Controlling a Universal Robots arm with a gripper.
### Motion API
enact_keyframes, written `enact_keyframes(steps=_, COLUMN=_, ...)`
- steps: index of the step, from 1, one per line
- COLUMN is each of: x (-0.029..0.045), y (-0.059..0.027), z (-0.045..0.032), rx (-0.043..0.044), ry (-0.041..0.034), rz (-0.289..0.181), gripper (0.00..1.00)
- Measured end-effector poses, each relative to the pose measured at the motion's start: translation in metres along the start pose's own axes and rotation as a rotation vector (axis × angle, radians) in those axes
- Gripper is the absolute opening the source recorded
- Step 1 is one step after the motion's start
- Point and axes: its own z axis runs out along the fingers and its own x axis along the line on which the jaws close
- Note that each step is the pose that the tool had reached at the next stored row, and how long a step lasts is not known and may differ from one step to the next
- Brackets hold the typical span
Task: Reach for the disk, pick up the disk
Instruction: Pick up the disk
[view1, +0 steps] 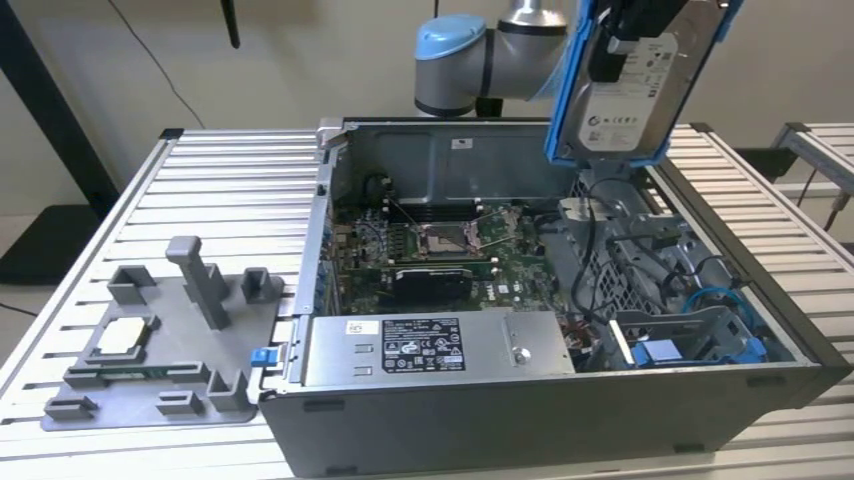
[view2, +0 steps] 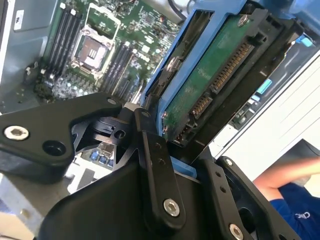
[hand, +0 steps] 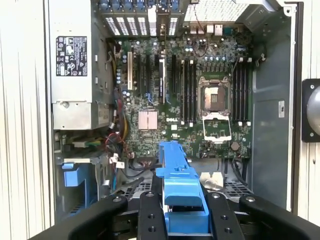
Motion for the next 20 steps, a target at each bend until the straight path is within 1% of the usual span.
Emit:
enact_keyframes(steps=4, x=0.009, y=-0.0007, z=-0.0002, rx=0.0, ry=0.0, rz=0.0, gripper=0.0)
enact_keyframes(steps=5, x=0.0124, y=-0.0009, z=-0.0003, rx=0.0, ry=0.0, rz=0.0, gripper=0.0)
enact_keyframes(steps=8, x=0.0195, y=-0.0015, z=-0.0005, rx=0.0, ry=0.0, rz=0.0, gripper=0.0)
enact_keyframes(steps=17, x=0.0393, y=-0.0031, z=-0.001, rx=-0.0001, ry=0.0, rz=0.0, gripper=0.0)
enact_keyframes(steps=19, x=0.0446, y=-0.0035, z=-0.0011, rx=-0.0001, ry=-0.0001, rz=0.0, gripper=0.0)
enact_keyframes(steps=20, x=0.0509, y=-0.004, z=-0.0013, rx=-0.0001, ry=0.0, rz=0.0, gripper=0.0)
